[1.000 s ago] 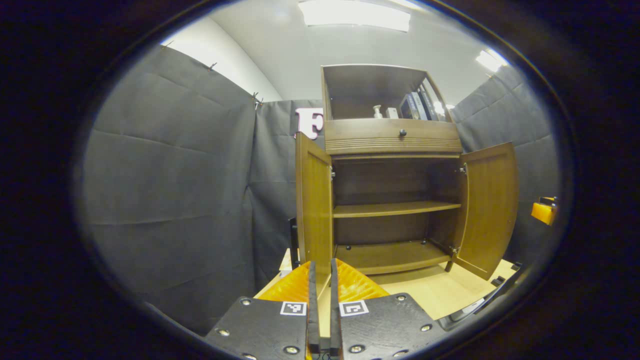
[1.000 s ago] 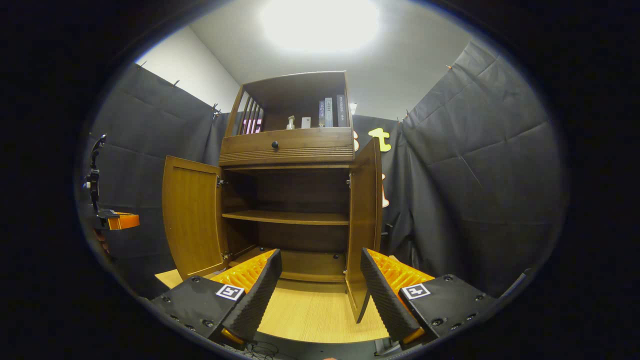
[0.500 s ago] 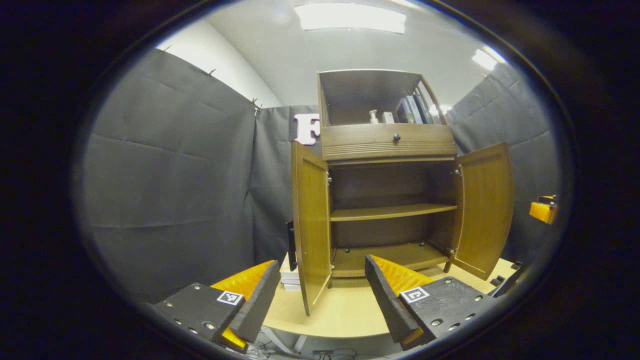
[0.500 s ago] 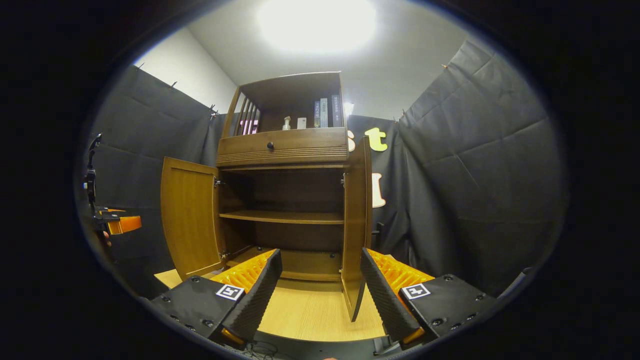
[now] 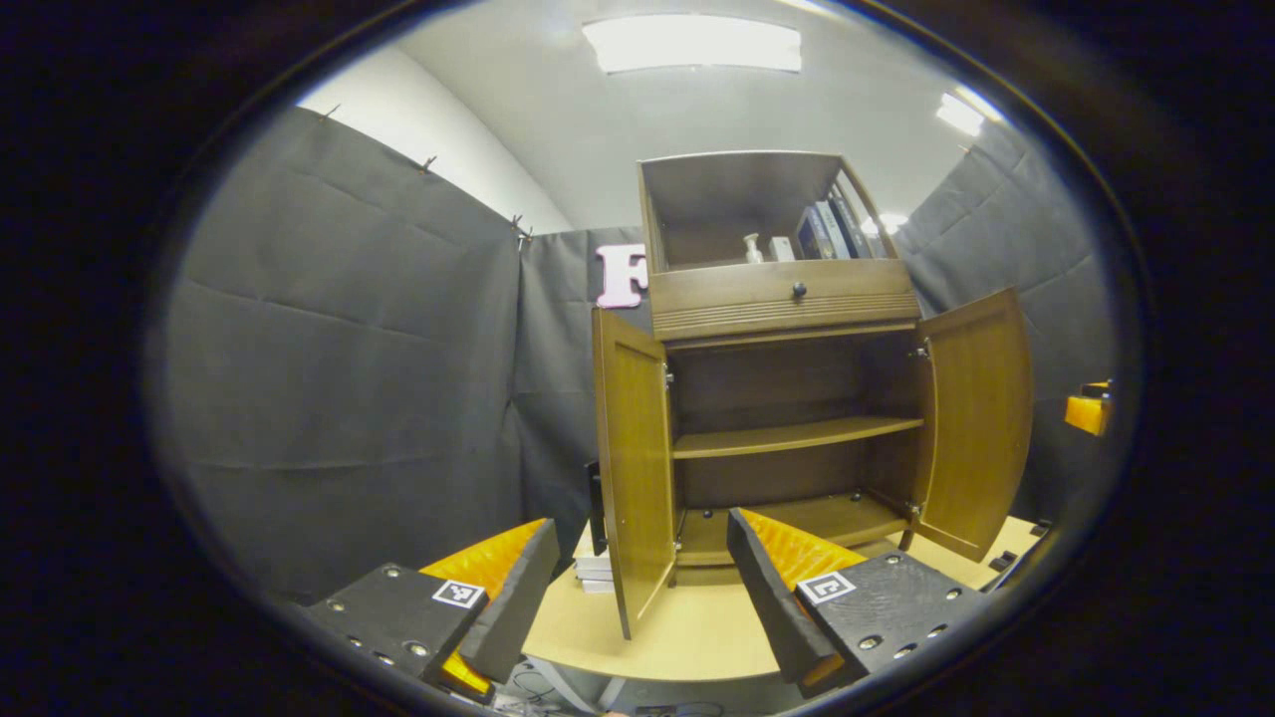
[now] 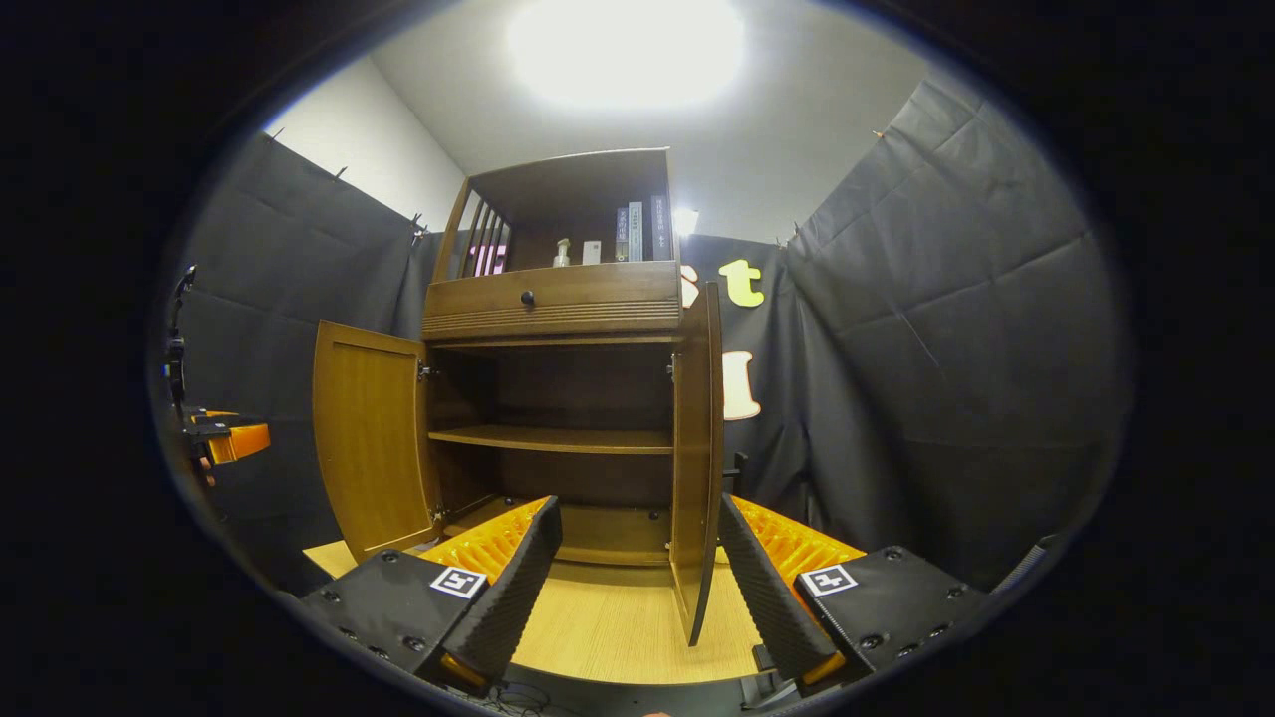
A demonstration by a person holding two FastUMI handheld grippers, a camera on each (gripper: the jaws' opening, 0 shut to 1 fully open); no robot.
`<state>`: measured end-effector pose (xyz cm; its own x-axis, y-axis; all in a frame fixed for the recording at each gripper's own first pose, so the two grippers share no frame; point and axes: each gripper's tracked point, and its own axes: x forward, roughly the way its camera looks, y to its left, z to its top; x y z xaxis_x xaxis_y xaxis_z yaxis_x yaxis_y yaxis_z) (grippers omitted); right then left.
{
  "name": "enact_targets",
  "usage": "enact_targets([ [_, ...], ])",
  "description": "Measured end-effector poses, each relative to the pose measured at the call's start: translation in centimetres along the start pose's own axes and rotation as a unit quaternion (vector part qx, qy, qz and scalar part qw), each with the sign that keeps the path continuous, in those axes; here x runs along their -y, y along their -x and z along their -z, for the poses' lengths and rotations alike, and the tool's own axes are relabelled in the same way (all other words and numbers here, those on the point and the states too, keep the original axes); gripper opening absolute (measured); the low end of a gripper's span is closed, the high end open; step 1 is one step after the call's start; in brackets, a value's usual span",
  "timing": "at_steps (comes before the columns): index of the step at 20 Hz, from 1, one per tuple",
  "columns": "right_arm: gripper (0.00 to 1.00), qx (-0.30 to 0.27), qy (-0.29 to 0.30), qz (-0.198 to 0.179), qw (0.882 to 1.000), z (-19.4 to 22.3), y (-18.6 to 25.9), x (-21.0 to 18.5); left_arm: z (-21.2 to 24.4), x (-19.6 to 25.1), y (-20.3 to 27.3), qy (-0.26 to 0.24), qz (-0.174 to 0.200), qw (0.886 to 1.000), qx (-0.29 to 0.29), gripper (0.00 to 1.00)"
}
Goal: Open the right door of the double-door shoe cabinet with the right hand, and open the left door with the left hand.
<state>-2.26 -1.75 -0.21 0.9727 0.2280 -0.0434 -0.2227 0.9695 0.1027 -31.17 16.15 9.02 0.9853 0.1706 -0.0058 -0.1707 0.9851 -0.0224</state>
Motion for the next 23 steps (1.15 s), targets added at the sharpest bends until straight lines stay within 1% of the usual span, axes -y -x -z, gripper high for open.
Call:
enact_targets([
  [1, 0.99, 0.001, 0.0, 0.0, 1.0, 0.0, 0.1, 0.0, 0.0, 0.0, 0.0, 0.001, 0.0, 1.0, 0.0, 1.0],
  [2, 0.94, 0.002, 0.0, -0.001, 1.0, 0.0, 0.0, -0.2, -0.1, 0.0, 0.1, -0.002, -0.001, 1.0, 0.0, 1.0],
  [3, 0.99, 0.002, 0.001, -0.001, 1.0, 0.1, 0.0, -0.3, -0.1, 0.0, 0.1, -0.005, -0.004, 1.0, 0.001, 1.0],
  [4, 0.94, 0.002, 0.003, -0.002, 1.0, 0.1, -0.1, -0.4, 0.0, 0.1, 0.1, -0.01, -0.006, 1.0, 0.002, 1.0],
  [5, 0.99, 0.002, 0.003, -0.001, 1.0, 0.1, -0.1, -0.4, 0.0, 0.2, 0.1, -0.012, -0.005, 1.0, 0.002, 1.0],
  [6, 0.94, 0.002, 0.002, -0.001, 1.0, 0.1, -0.1, -0.5, 0.0, 0.2, 0.2, -0.012, -0.005, 1.0, 0.003, 1.0],
  [8, 0.94, 0.003, 0.002, -0.002, 1.0, 0.2, -0.2, -0.7, 0.0, 0.1, 0.2, -0.012, -0.005, 1.0, 0.005, 1.0],
  [9, 0.99, 0.003, 0.003, -0.002, 1.0, 0.2, -0.2, -0.8, 0.0, 0.2, 0.2, -0.013, -0.005, 1.0, 0.005, 1.0],
  [10, 0.99, 0.004, 0.005, -0.001, 1.0, 0.2, -0.3, -0.8, 0.0, 0.2, 0.2, -0.013, -0.005, 1.0, 0.006, 1.0],
  [11, 0.94, 0.003, 0.006, -0.001, 1.0, 0.3, -0.3, -0.8, -0.1, 0.2, 0.2, -0.014, -0.005, 1.0, 0.007, 1.0],
  [12, 0.99, 0.003, 0.006, -0.001, 1.0, 0.3, -0.3, -0.9, 0.0, 0.2, 0.1, -0.014, -0.005, 1.0, 0.008, 1.0],
  [13, 0.99, 0.002, 0.005, -0.001, 1.0, 0.3, -0.4, -1.0, 0.1, 0.2, 0.1, -0.014, -0.003, 1.0, 0.007, 1.0],
  [14, 0.94, 0.002, 0.005, -0.001, 1.0, 0.4, -0.4, -1.0, 0.1, 0.2, 0.1, -0.014, -0.003, 1.0, 0.006, 1.0],
  [16, 0.94, 0.0, 0.007, -0.002, 1.0, 0.5, -0.4, -1.1, 0.1, 0.2, 0.0, -0.016, -0.003, 1.0, 0.005, 1.0],
  [17, 0.99, 0.001, 0.008, -0.001, 1.0, 0.5, -0.4, -1.1, 0.0, 0.2, 0.1, -0.017, -0.003, 1.0, 0.005, 1.0],
  [18, 0.99, 0.002, 0.008, -0.001, 1.0, 0.4, -0.4, -1.2, 0.1, 0.2, 0.0, -0.018, -0.001, 1.0, 0.006, 1.0],
  [19, 0.94, 0.003, 0.008, 0.0, 1.0, 0.4, -0.5, -1.2, 0.0, 0.1, 0.0, -0.018, -0.001, 1.0, 0.008, 1.0],
  [20, 0.94, 0.004, 0.007, 0.0, 1.0, 0.3, -0.5, -1.2, 0.1, 0.1, -0.1, -0.019, -0.001, 1.0, 0.009, 1.0],
  [21, 0.99, 0.004, 0.007, 0.0, 1.0, 0.4, -0.4, -1.2, 0.1, 0.1, 0.0, -0.02, -0.002, 1.0, 0.009, 1.0],
  [22, 0.94, 0.004, 0.007, 0.001, 1.0, 0.4, -0.4, -1.3, 0.1, 0.1, -0.1, -0.019, -0.002, 1.0, 0.009, 1.0],
  [23, 0.94, 0.005, 0.008, 0.002, 1.0, 0.4, -0.4, -1.2, 0.0, 0.1, -0.1, -0.018, -0.001, 1.0, 0.008, 1.0],
])
